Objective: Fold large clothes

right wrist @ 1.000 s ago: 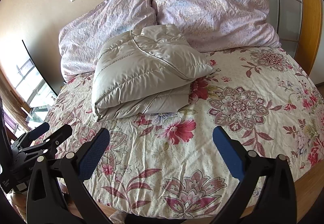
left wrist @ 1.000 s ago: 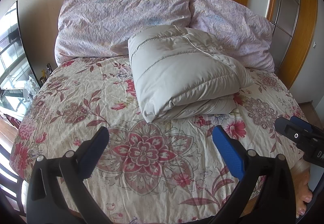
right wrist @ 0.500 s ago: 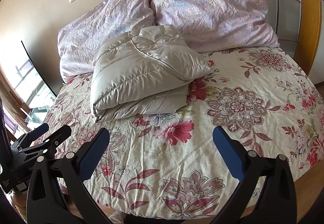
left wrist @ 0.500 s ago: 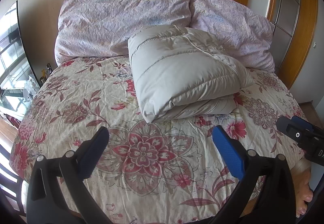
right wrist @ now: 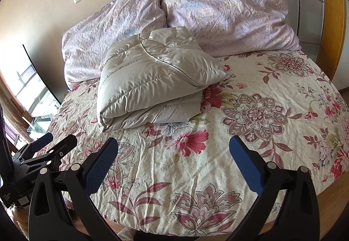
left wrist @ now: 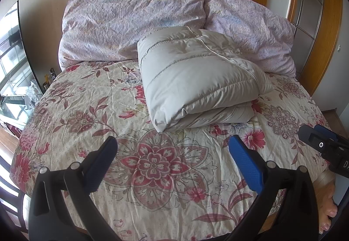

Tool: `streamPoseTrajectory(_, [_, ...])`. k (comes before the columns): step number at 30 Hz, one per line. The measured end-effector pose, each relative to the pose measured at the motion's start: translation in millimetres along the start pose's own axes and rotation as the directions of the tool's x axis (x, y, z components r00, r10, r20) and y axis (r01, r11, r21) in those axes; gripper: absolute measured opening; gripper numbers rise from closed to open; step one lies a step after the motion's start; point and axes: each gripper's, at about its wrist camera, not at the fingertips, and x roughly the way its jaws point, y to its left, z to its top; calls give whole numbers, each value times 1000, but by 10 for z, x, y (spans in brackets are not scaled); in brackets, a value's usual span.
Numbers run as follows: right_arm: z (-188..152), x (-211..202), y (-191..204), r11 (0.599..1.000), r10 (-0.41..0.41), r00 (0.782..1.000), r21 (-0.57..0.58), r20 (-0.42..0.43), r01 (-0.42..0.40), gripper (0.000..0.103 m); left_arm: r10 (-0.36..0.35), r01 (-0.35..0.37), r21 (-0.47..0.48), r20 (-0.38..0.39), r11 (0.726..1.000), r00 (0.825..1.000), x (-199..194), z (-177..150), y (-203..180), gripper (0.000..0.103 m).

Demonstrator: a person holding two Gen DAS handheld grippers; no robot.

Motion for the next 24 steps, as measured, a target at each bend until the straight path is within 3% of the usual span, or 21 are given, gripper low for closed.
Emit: streamPoseTrajectory(24, [2,9,-12,1000,-1,1000,1,1,1,102,-10,10,2,-8,1000,1000,46,-16,-45,101])
